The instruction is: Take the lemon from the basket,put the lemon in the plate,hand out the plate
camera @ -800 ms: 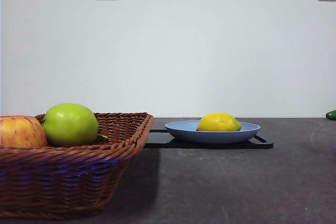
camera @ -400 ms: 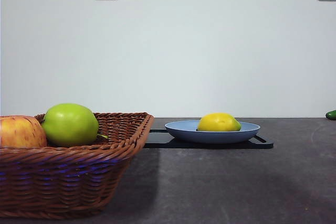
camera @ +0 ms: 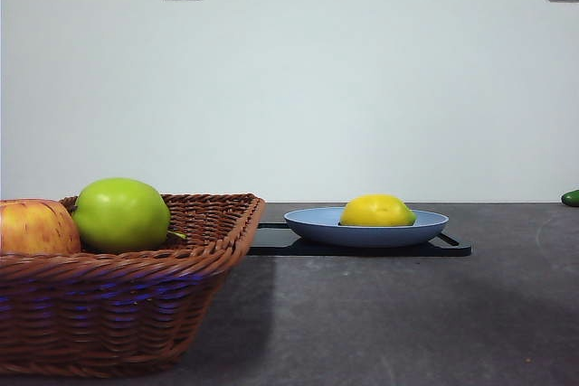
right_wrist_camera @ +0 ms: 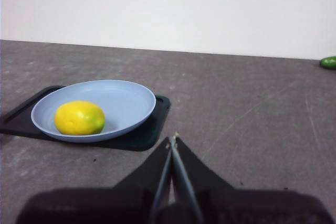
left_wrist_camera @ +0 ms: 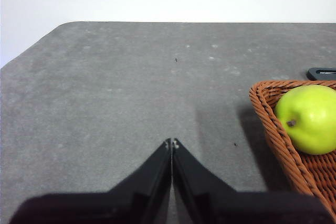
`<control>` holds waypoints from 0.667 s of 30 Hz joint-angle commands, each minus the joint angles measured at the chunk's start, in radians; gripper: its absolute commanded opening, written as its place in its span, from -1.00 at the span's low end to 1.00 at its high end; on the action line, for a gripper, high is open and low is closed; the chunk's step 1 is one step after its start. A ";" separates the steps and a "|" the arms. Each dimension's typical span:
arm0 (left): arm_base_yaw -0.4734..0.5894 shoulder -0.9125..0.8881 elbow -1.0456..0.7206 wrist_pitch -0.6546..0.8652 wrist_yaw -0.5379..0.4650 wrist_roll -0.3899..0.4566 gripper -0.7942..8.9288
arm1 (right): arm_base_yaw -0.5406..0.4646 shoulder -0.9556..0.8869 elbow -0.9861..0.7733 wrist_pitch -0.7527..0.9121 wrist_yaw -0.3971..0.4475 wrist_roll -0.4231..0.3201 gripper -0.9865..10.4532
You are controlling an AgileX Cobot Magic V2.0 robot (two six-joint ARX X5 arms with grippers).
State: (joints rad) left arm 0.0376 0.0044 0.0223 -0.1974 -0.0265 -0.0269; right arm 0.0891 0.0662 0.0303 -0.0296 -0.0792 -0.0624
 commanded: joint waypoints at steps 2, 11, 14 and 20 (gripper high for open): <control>0.004 -0.003 -0.011 0.003 0.002 0.004 -0.82 | -0.012 -0.025 -0.022 -0.013 0.000 0.042 -0.82; 0.004 -0.003 -0.011 0.003 0.002 0.004 -0.82 | -0.012 -0.040 -0.022 -0.131 0.003 0.115 -0.82; 0.004 -0.003 -0.011 0.003 0.002 0.004 -0.82 | -0.012 -0.040 -0.022 -0.129 0.007 0.115 -0.82; 0.004 -0.003 -0.011 0.003 0.002 0.004 -0.82 | -0.012 -0.040 -0.022 -0.129 0.007 0.115 -0.82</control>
